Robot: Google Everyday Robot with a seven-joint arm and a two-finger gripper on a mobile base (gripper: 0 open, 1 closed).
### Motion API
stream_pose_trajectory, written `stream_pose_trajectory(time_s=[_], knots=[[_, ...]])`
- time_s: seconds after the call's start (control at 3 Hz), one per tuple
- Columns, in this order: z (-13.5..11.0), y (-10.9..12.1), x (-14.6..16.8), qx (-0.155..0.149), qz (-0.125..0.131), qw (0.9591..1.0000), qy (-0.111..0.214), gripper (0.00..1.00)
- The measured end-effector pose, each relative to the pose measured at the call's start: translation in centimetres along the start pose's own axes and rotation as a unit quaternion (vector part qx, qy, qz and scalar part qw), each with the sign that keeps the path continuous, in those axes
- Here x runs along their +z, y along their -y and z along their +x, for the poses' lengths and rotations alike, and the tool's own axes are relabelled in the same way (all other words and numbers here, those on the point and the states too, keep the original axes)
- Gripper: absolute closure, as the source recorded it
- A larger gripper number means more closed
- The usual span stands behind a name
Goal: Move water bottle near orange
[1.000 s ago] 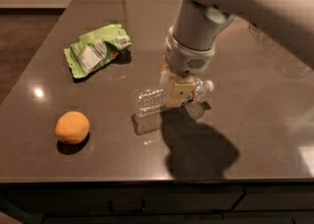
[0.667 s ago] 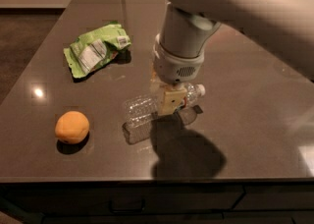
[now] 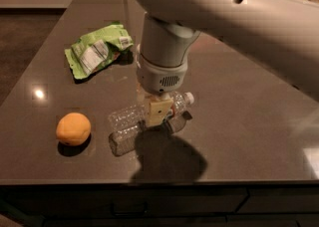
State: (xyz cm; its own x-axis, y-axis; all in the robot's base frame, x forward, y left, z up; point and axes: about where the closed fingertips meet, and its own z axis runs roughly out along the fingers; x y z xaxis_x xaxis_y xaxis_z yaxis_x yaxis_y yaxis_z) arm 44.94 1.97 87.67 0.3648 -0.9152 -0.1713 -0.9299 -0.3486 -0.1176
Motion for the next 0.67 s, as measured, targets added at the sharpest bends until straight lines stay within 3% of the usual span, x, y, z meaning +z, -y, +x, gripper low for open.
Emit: stream_pose_trajectory(time_s=[0.67], knots=[[-1.96,0.05,0.79,0.010,-0.018,0.9998,0.003,0.59]])
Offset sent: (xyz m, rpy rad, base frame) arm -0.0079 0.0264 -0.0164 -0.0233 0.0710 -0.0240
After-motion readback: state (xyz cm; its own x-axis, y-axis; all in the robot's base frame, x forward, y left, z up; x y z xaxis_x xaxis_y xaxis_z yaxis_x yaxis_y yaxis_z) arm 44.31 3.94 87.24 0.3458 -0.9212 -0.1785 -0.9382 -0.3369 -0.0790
